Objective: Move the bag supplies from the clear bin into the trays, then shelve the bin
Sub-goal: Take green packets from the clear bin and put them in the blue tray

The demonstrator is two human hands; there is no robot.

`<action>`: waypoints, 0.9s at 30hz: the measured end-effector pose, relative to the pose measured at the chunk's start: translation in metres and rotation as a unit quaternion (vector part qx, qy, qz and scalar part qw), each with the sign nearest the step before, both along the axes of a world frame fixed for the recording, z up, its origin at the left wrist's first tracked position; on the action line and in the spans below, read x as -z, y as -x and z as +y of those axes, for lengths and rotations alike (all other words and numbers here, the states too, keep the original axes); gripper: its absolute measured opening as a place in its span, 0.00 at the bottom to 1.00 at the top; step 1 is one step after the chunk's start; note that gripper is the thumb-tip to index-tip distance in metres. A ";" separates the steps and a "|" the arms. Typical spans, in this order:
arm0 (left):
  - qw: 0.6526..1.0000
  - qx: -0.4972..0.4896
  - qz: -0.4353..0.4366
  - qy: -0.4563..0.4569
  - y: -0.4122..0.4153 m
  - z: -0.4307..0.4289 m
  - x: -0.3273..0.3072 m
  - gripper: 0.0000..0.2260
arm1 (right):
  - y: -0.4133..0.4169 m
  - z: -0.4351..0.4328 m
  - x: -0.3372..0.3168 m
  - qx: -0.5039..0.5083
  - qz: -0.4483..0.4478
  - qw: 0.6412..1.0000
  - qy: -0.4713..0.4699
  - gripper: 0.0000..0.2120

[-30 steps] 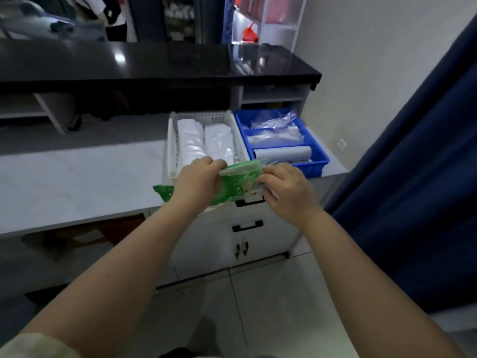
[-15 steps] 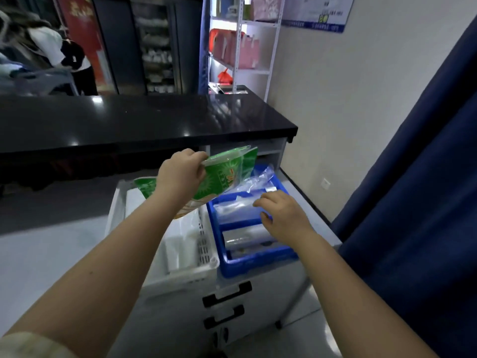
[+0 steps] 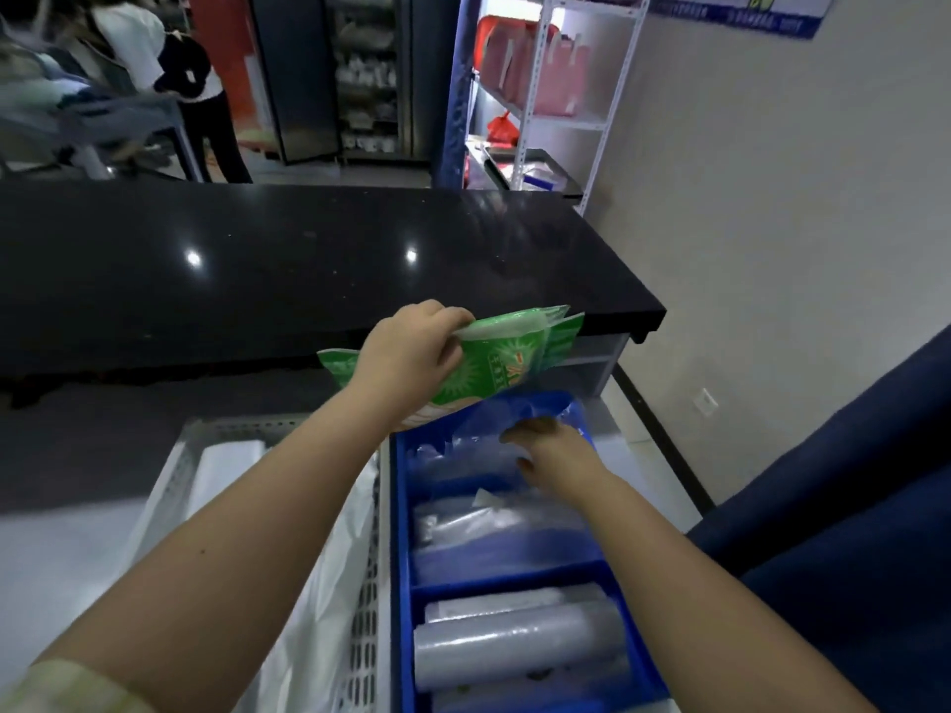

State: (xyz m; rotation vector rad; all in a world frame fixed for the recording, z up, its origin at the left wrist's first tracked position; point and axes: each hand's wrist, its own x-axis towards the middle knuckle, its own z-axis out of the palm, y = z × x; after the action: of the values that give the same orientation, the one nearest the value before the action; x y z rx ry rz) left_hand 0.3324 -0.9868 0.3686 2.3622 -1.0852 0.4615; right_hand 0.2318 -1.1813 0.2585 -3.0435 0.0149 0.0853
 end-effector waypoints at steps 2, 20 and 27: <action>1.000 -0.009 0.011 0.007 -0.004 -0.008 0.000 0.14 | -0.024 -0.005 0.004 -0.018 0.054 0.998 0.025 0.22; 0.990 -0.126 0.055 0.022 0.010 -0.023 0.025 0.13 | -0.079 -0.023 0.056 -0.048 0.185 0.982 -0.005 0.16; 0.987 -0.153 0.047 0.016 0.007 -0.023 0.017 0.13 | -0.032 -0.027 0.011 -0.089 -0.058 0.993 -0.049 0.21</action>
State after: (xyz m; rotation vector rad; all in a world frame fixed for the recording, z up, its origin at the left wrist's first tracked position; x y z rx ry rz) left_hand 0.3258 -1.0100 0.3519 2.5032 -0.6705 0.4646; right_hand 0.2639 -1.2085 0.2476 -2.9395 -0.2613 -0.0751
